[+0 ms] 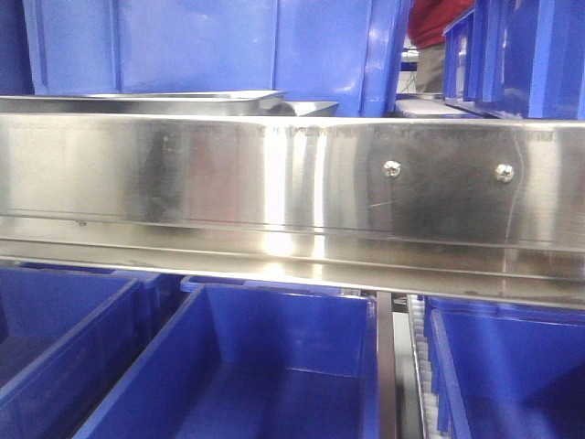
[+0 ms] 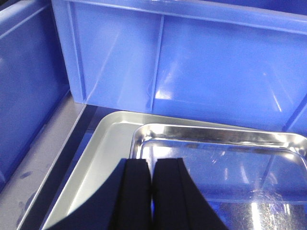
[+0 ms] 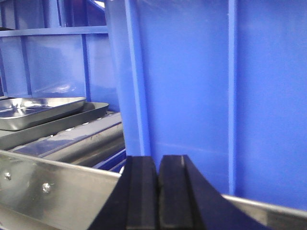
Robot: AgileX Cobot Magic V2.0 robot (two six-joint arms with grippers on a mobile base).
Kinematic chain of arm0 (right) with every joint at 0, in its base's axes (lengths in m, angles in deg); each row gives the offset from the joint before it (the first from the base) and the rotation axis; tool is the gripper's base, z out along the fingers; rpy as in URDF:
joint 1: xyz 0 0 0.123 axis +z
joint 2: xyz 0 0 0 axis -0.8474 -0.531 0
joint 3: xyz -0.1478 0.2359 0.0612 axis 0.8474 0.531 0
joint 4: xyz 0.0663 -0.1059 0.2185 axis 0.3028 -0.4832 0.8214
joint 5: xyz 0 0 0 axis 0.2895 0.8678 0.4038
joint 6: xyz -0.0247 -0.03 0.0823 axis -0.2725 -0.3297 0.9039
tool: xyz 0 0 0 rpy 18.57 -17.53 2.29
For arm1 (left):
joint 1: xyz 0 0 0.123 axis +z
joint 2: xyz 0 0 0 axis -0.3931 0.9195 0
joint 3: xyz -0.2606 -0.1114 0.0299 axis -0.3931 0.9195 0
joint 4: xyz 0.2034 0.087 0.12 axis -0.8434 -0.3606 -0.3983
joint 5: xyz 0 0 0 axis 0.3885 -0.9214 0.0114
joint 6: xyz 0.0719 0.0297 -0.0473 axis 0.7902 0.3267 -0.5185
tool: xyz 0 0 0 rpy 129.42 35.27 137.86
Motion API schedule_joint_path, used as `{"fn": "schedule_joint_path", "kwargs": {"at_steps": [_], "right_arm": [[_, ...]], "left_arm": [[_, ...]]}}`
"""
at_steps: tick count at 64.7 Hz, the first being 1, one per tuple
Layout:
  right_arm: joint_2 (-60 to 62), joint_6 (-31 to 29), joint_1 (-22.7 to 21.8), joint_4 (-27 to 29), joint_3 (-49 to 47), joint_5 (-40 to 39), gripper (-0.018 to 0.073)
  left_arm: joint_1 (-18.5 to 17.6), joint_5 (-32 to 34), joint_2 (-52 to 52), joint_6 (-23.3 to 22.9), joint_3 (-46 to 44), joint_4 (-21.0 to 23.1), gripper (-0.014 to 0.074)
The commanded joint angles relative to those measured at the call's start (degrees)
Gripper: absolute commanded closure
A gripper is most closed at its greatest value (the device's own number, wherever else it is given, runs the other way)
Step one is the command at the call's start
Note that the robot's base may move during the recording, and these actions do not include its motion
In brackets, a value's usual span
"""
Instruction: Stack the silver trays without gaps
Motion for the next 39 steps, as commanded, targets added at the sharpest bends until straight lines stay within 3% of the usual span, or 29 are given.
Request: {"fn": "schedule_joint_path", "kwargs": {"at_steps": [1, 8, 13, 18, 22, 39], "right_arm": [[0.24, -0.10, -0.45, -0.41, 0.00, 0.19, 0.0628], [0.24, -4.73, -0.45, 2.15, 0.00, 0.19, 0.0628], [0.24, -17.80, -0.45, 15.41, 0.00, 0.19, 0.0628], [0.24, -34.84, -0.45, 30.46, 0.00, -0.13, 0.0628], [0.24, -42.85, -0.45, 36.66, 0.00, -1.08, 0.0628], [0.24, -44.59, -0.45, 37.38, 0.00, -1.36, 0.0628]], "left_arm": [[-0.35, 0.99, -0.47, 0.00, -0.35, -0.22, 0.0592], [-0.35, 0.99, -0.47, 0.00, -0.35, -0.22, 0.0592], [-0.35, 0.99, -0.47, 0.00, -0.35, -0.22, 0.0592], [-0.35, 0.99, -0.47, 0.00, -0.35, -0.22, 0.0592], [-0.35, 0.99, -0.47, 0.00, -0.35, -0.22, 0.0592], [-0.35, 0.99, -0.47, 0.00, -0.35, -0.22, 0.0592]]}}
